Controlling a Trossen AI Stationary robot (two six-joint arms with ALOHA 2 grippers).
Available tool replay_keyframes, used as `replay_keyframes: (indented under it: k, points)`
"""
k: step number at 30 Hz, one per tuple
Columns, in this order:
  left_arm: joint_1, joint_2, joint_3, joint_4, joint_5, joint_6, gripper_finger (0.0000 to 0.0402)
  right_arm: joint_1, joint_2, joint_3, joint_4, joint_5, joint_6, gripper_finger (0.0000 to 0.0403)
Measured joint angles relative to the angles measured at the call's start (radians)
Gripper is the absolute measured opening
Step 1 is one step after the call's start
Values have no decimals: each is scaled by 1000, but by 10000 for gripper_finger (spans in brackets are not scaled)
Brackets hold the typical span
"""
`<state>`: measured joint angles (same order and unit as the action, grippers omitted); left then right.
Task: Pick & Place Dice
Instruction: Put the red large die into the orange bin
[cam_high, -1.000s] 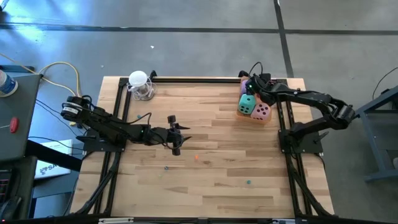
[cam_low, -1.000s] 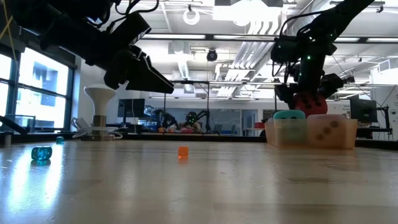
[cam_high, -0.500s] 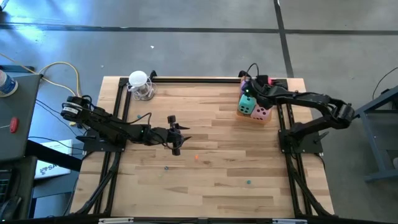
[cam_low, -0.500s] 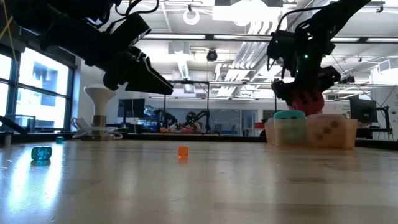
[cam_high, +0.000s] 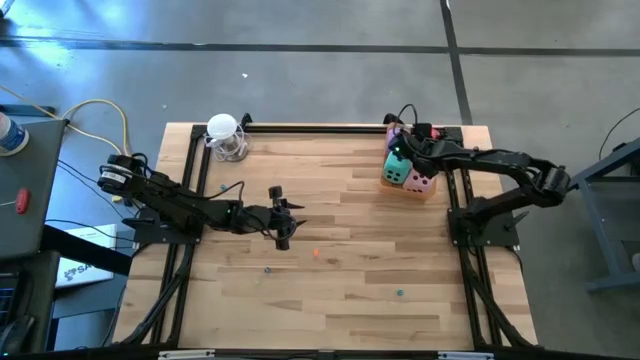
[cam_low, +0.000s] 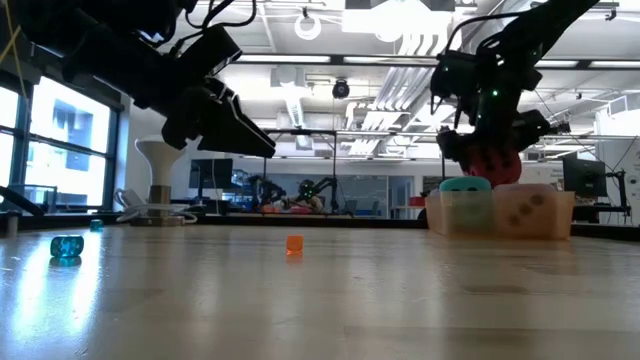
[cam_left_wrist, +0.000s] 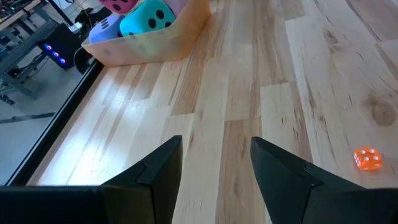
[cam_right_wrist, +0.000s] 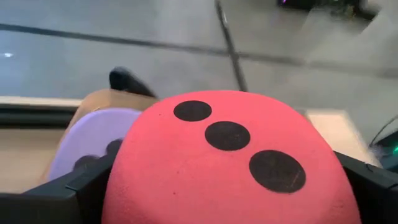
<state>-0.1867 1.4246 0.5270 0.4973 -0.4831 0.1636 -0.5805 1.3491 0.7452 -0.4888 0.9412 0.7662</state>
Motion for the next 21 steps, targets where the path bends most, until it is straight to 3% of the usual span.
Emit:
replay_keyframes:
  k: [13,16,18,21]
  points:
    - [0,0,0,0,0,-4,182,-4,-14,-1,-25,-44,51,398]
    - [0,0,0,0,0,-4,182,-2,-20,0,-39,15,52,398]
    - [0,0,0,-1,0,-4,182,-3,-31,-1,-23,-33,53,398]
    - [0,0,0,-2,0,-5,182,-3,-35,0,-39,-1,56,398]
